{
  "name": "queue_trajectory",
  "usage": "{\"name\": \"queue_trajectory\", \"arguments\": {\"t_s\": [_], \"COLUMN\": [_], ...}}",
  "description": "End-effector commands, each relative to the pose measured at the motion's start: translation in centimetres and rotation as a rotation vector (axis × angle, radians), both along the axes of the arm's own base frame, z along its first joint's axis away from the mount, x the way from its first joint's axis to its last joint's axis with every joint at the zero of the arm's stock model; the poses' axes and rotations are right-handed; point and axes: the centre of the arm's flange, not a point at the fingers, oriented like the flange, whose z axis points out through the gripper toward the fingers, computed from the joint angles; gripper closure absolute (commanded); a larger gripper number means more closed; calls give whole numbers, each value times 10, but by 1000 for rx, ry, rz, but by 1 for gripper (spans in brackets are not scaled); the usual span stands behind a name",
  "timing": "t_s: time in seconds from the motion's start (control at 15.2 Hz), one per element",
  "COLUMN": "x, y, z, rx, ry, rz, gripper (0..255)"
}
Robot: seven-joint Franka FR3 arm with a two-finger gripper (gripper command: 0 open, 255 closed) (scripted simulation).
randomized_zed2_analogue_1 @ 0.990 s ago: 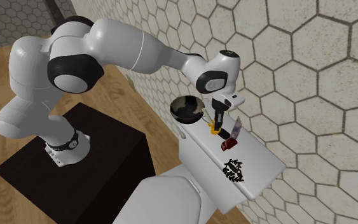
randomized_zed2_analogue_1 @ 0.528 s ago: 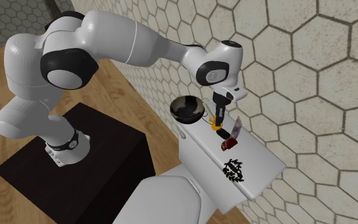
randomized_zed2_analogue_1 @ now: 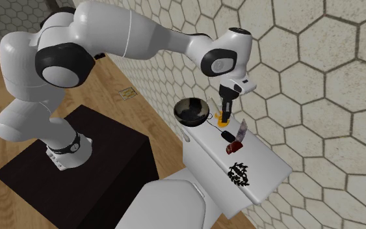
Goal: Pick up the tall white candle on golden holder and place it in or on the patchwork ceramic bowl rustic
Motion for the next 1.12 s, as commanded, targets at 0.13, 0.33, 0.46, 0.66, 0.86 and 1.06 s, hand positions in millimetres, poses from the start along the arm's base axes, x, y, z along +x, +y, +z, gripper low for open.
{"name": "queue_trajectory", "arguments": {"t_s": [0.13,0.33,0.46,0.66,0.86,1.06], "x": [1,1,1,1,-24,-62], "y": [-1,-1,-1,-1,5,15], "z": [20,36,47,63,60,53], "rx": [0,0,0,0,0,0], "ry": [0,0,0,0,0,0], "rz": [0,0,0,0,0,0], "gripper": [255,255,255,255,255,255]}}
